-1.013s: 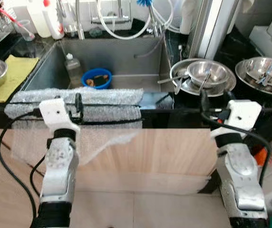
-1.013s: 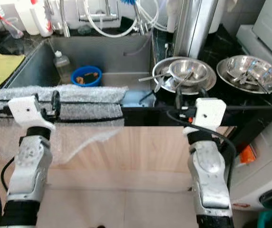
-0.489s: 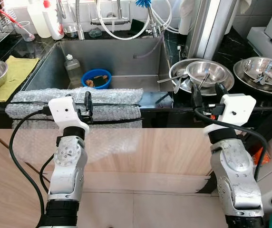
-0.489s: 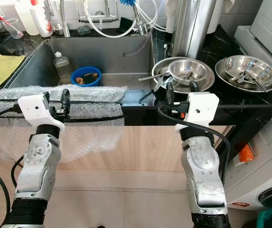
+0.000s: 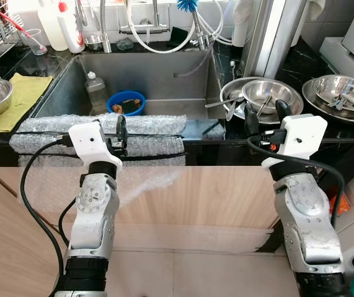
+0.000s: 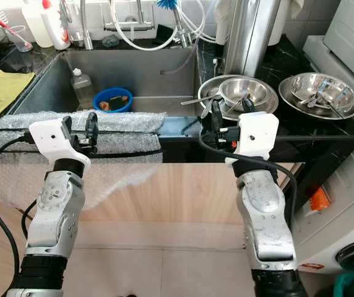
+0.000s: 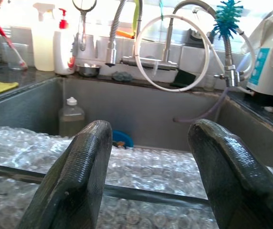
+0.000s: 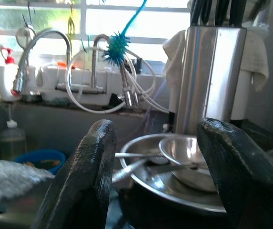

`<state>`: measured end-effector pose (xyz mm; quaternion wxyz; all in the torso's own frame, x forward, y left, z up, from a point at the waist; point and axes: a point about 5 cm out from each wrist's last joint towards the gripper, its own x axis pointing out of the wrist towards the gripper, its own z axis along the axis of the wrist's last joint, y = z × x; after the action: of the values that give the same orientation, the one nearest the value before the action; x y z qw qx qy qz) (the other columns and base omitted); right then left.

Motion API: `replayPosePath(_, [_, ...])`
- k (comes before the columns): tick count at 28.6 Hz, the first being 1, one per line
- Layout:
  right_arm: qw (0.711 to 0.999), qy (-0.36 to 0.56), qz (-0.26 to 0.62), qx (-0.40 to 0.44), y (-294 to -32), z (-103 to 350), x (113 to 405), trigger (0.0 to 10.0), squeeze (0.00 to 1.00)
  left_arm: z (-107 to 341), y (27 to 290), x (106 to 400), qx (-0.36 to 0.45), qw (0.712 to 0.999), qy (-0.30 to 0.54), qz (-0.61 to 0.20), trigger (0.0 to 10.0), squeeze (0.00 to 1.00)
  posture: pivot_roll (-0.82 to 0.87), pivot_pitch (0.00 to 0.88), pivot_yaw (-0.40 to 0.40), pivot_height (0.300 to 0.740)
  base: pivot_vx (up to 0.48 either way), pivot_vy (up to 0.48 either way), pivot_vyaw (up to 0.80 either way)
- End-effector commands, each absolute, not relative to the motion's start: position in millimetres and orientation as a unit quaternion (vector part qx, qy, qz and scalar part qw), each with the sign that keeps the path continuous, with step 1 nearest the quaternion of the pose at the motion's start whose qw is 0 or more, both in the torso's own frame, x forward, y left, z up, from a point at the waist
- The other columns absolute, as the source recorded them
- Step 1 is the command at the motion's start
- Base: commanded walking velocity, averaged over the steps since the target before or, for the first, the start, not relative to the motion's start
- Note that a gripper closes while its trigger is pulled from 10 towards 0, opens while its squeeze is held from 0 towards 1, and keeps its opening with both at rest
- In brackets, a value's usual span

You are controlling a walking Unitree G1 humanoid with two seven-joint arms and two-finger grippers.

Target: Kitchen organization

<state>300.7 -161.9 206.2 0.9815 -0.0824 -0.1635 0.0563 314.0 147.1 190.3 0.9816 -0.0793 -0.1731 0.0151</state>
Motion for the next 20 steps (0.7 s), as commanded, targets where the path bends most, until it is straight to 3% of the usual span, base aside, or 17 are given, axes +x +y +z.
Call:
replayPosePath(1, [0.979,-0.168,0.063,-0.095,-160.3,208.9,303.7,10.0,0.0,194.6,143.9,314.2,-0.087,0.981,-0.175,0.004,10.0,0.0,-0.03,0.107,0.057,0.74,0.0,0.0,0.0])
replayPosePath(20, [0.964,-0.148,0.128,-0.181,-182.3,205.3,317.9,10.0,0.0,197.5,137.0,314.2,-0.095,0.98,-0.175,-0.014,10.0,0.0,-0.03,0.11,0.066,0.74,0.0,0.0,0.0])
